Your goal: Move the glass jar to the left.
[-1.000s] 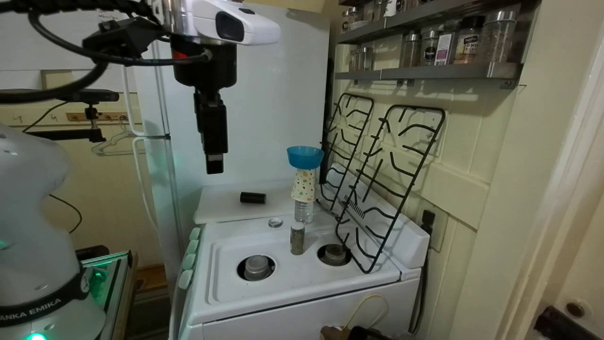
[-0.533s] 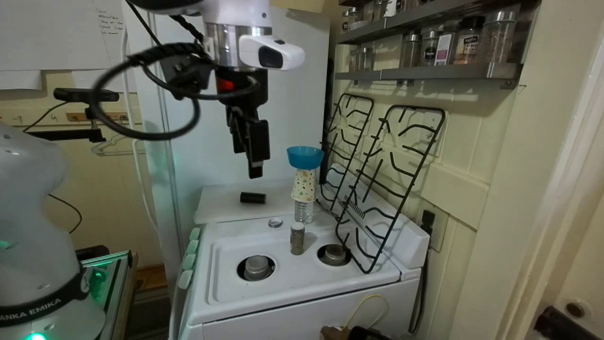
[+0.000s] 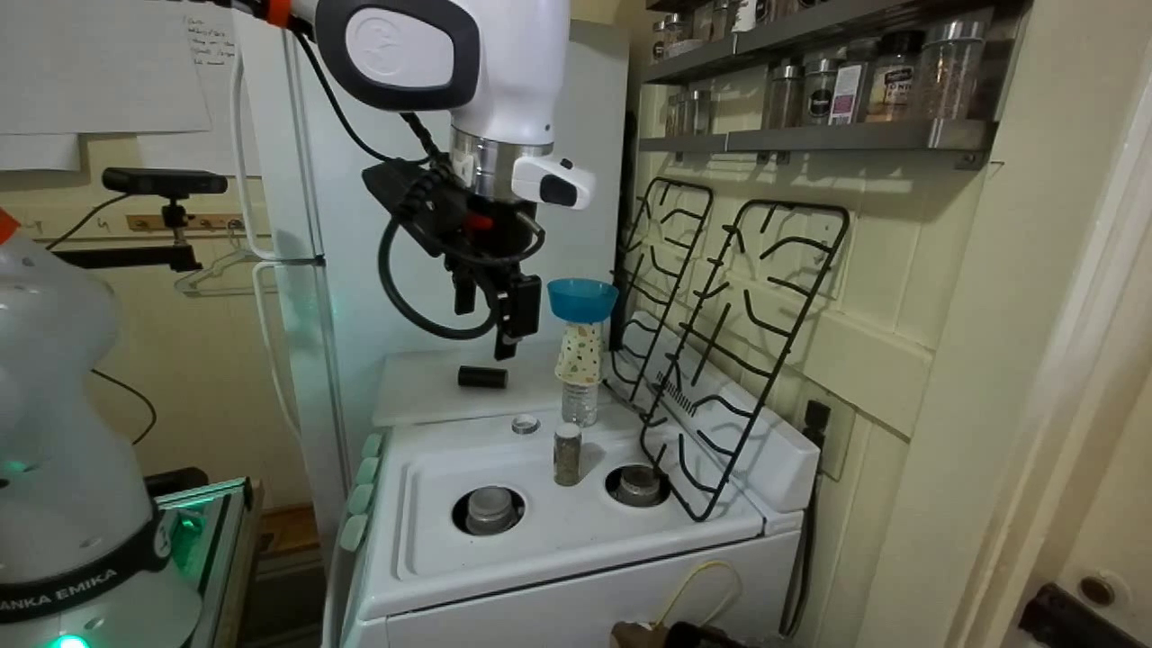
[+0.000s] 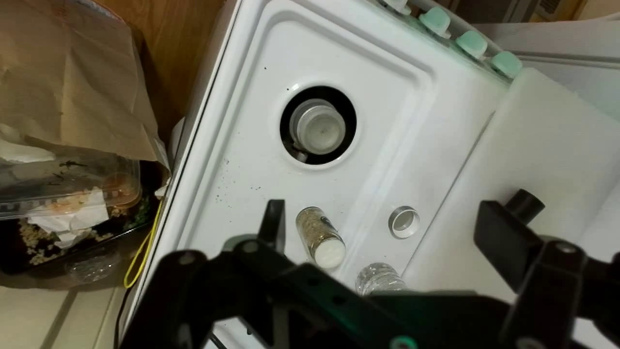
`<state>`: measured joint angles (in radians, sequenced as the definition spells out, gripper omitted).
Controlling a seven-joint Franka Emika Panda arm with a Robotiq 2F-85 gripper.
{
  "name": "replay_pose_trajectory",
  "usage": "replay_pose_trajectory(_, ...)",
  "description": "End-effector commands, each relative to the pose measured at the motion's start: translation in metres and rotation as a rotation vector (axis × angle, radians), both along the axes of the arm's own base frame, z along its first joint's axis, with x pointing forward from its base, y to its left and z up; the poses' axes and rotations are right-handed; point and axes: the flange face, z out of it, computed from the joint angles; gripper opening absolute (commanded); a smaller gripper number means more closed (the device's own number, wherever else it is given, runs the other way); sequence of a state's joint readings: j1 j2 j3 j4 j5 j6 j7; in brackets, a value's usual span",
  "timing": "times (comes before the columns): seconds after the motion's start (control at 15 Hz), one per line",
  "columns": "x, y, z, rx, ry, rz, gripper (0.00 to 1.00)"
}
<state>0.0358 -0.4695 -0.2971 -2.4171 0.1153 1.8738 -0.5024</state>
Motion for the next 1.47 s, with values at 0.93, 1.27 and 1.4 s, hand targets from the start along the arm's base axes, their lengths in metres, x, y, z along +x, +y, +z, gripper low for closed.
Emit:
replay_pose_trajectory(0.93, 0.028, 0.096, -0.071, -0.049, -0.159, 0.134, 1.0)
replay_pose_trajectory(1.27, 0.026, 0.086, -0.086, -0.122, -0.251, 0.343, 1.0)
replay_pose_trajectory(1.4, 0.022, 0.081, -0.096, -0.137, -0.263, 0.453, 1.0)
